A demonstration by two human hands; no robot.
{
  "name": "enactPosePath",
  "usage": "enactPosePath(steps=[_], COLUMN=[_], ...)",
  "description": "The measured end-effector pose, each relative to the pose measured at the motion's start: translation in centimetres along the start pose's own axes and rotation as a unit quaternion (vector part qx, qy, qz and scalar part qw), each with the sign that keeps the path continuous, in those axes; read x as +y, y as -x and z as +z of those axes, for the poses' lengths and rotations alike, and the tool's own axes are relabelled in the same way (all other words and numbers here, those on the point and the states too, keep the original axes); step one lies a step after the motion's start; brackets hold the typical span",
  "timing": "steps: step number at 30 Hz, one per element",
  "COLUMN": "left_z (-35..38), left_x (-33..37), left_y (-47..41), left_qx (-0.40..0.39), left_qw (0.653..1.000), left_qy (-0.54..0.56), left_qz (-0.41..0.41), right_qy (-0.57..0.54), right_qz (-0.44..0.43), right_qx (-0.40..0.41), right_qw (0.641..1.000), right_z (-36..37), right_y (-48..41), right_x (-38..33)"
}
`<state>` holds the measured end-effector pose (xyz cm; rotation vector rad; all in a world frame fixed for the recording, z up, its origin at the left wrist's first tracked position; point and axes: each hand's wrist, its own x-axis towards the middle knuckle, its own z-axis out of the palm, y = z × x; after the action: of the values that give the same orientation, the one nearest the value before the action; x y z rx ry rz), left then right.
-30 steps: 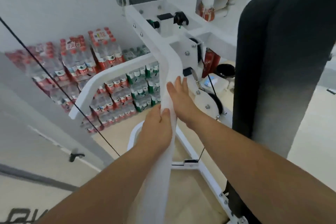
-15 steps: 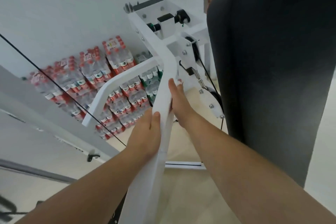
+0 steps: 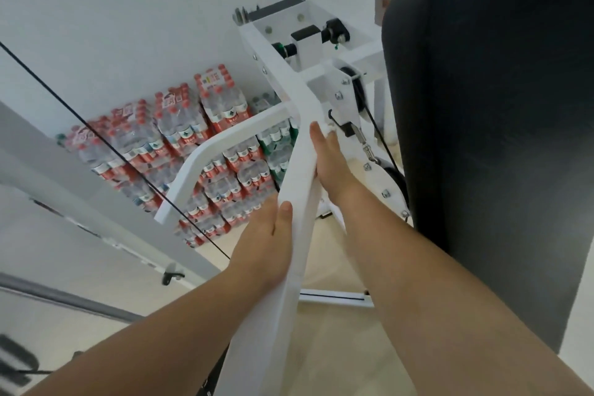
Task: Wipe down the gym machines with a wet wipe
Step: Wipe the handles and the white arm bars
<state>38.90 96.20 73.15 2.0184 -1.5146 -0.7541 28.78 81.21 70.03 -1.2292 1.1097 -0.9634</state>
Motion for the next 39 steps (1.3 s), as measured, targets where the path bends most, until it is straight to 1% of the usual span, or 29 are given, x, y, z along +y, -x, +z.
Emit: enactPosePath(steps=[1, 3, 4, 6, 7, 9, 10, 13, 14, 15, 17, 19, 20, 22, 24, 26, 27, 29, 34, 39], left_z=[-0.1, 0.0, 0.0, 0.0, 0.0, -0.1, 0.0, 0.0, 0.0, -0.1, -0.3, -0.6, -0.8, -1.3, -2.0, -2.8, -3.2, -3.9, -5.1, -5.9], left_x=[0.1, 0.0, -0.1, -0.2, -0.1, 0.3, 0.3, 0.4, 0.1, 0.0, -0.6, -1.2, -1.5, -1.8, -2.1, -2.9, -3.6, -5.2, -8.6, -10.1], left_y=[0.1, 0.3, 0.3, 0.1, 0.1, 0.3, 0.2, 0.3, 0.3, 0.4, 0.4, 0.4, 0.4, 0.9, 2.2, 4.0, 5.2, 7.7, 13.3, 19.9], left_qx=[0.001, 0.004, 0.006, 0.011, 0.011, 0.013, 0.013, 0.01, 0.014, 0.021, 0.054, 0.085, 0.091, 0.099, 0.084, 0.049, 0.033, 0.012, 0.003, 0.009], left_qw=[1.0, 1.0, 0.999, 0.999, 0.999, 0.999, 0.999, 1.0, 0.999, 0.998, 0.991, 0.972, 0.959, 0.925, 0.893, 0.878, 0.879, 0.895, 0.935, 0.947], left_qy=[0.01, 0.025, 0.03, 0.046, 0.049, 0.039, 0.033, 0.023, 0.029, 0.044, 0.118, 0.218, 0.269, 0.357, 0.423, 0.459, 0.46, 0.435, 0.352, 0.321], left_qz=[-0.009, -0.012, -0.006, 0.003, 0.005, 0.015, 0.017, 0.019, 0.022, 0.028, 0.046, 0.034, 0.006, -0.078, -0.125, -0.126, -0.117, -0.092, -0.032, -0.02], right_qy=[0.039, 0.131, 0.196, 0.341, 0.396, 0.45, 0.458, 0.448, 0.456, 0.473, 0.488, 0.478, 0.479, 0.498, 0.518, 0.533, 0.542, 0.56, 0.571, 0.56], right_qz=[-0.019, -0.087, -0.117, -0.157, -0.168, -0.179, -0.177, -0.134, -0.132, -0.145, -0.18, -0.191, -0.19, -0.186, -0.186, -0.182, -0.18, -0.18, -0.183, -0.196], right_qx=[0.001, -0.012, -0.021, -0.035, -0.044, -0.064, -0.072, -0.083, -0.083, -0.087, -0.103, -0.122, -0.129, -0.138, -0.143, -0.144, -0.141, -0.136, -0.158, -0.207], right_qw=[0.999, 0.987, 0.973, 0.926, 0.902, 0.873, 0.868, 0.88, 0.876, 0.865, 0.848, 0.849, 0.848, 0.836, 0.822, 0.814, 0.809, 0.797, 0.784, 0.778], right_z=[-0.1, -0.3, -0.1, 0.5, 0.8, 0.7, 0.4, -0.1, 0.2, 0.6, 1.3, 1.9, 2.2, 2.9, 4.0, 5.3, 5.9, 7.0, 8.6, 8.7], right_y=[-0.8, -1.5, -1.1, 0.4, 1.3, 2.0, 1.6, 0.5, 0.7, 1.6, 4.6, 8.2, 9.9, 12.9, 16.0, 19.0, 20.3, 22.9, 28.6, 34.3], right_x=[-0.8, -1.6, -1.8, -1.5, -1.0, -0.6, -1.0, -2.9, -3.2, -3.2, -2.6, -1.8, -1.5, -1.2, -1.0, -0.6, -0.3, 0.4, 1.7, 2.7])
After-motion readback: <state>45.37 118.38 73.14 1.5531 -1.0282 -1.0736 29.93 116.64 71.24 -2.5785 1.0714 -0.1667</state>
